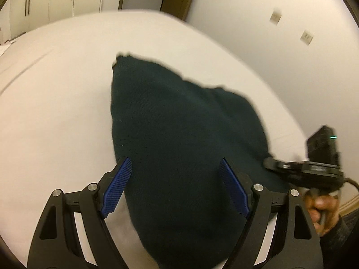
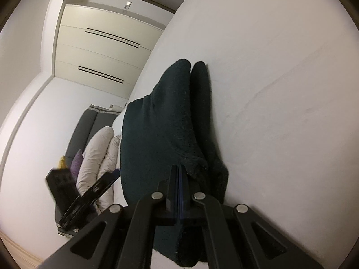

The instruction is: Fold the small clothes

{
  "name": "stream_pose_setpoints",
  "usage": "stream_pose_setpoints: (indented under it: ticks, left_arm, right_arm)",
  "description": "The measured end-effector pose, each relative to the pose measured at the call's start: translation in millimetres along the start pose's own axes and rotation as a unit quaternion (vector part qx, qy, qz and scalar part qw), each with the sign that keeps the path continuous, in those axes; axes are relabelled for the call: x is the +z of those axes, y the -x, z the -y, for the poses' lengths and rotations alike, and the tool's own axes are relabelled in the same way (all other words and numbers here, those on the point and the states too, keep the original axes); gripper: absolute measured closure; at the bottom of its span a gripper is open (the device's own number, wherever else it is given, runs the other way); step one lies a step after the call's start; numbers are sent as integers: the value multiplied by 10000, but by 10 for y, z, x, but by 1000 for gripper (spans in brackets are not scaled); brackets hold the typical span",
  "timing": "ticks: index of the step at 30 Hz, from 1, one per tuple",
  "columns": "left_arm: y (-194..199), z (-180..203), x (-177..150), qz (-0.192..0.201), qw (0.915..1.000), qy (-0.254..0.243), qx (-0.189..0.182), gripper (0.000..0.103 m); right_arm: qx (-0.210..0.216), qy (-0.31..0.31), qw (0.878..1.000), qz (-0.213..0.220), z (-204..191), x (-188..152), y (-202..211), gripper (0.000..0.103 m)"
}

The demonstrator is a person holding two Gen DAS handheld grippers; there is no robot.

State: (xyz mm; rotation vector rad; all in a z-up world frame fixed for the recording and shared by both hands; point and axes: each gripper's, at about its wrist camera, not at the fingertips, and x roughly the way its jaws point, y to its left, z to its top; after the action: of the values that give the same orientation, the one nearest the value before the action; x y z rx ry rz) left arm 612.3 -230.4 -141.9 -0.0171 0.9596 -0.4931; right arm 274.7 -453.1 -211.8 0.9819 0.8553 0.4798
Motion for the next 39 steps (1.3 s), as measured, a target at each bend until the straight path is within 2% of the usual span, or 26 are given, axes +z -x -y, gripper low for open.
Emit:
stream_pose_setpoints:
  ticks: [1,3,5,6,9,11,13,16,19,21,23,26,31,32,35,36,37,38,39]
  left_arm:
    - [-83,-11,-5,-81,9999,-33,97,22]
    - [-185,-27,-31,-97,9995,-153,266,12]
    - [-199,-62,-96,2,9997,-87,245,10]
    - [-212,-104,-140,28,9999,17,150,9]
    - [-257,-314,-220,-46,9974,555,-460,9]
    - [-146,-287,-220,-1,9980,466,-432,10]
    - [52,-260,-249,199,9977,428,-482,17]
    - [333,-250,-395,501,9979,245,-327,18]
    - [317,-249,-613,253,9997,58,-44,18]
    - [206,-296,-772,8,10000,45,-34,18]
    - [207,-331,-804,33,10000,71,-58,17]
    - [190,-215,-826,1,9987,-399,317,15]
    - [208,-213,-788,-94,9981,-506,346,14]
    - [270,-223,-773,-67,9980,-503,372,15]
    - [524,-384,-685,171,9994,-261,138,15]
    - [604,-462,-618,319,9995,-71,29,14]
    - [654,-563,-541,424,9988,205,-158,12]
    - [666,-637,-469,445,9977,419,-291,9]
    - [630,-706,-372,399,9959,670,-467,8]
  right_arm:
    - [47,33,10000,17,-6,-7,24,103]
    - [51,119,9999,51,14,-20,43,103]
    - [15,211,9997,76,4,-29,49,103]
    - [12,232,9997,84,2,-37,55,103]
    - [13,232,9997,98,-12,13,32,103]
    - [13,235,9997,97,-9,39,34,103]
    - [41,214,9997,92,7,46,35,103]
    - [52,208,9997,105,74,20,88,103]
    - [13,244,9996,107,92,-8,132,103]
    - [3,242,9997,104,92,-10,133,103]
    - [-25,269,9996,104,77,-18,137,103]
    - [-26,275,9996,92,98,-7,131,103]
    - [-93,250,9996,28,86,18,164,103]
    - [-140,232,9996,-36,71,16,214,103]
    - [-344,321,9989,-89,29,4,396,102]
    - [-400,316,9987,-16,16,16,497,88]
    - [-513,285,9982,93,11,32,567,52]
    - [-562,245,9977,291,5,65,649,39]
    - [-417,205,9978,481,-3,133,713,31]
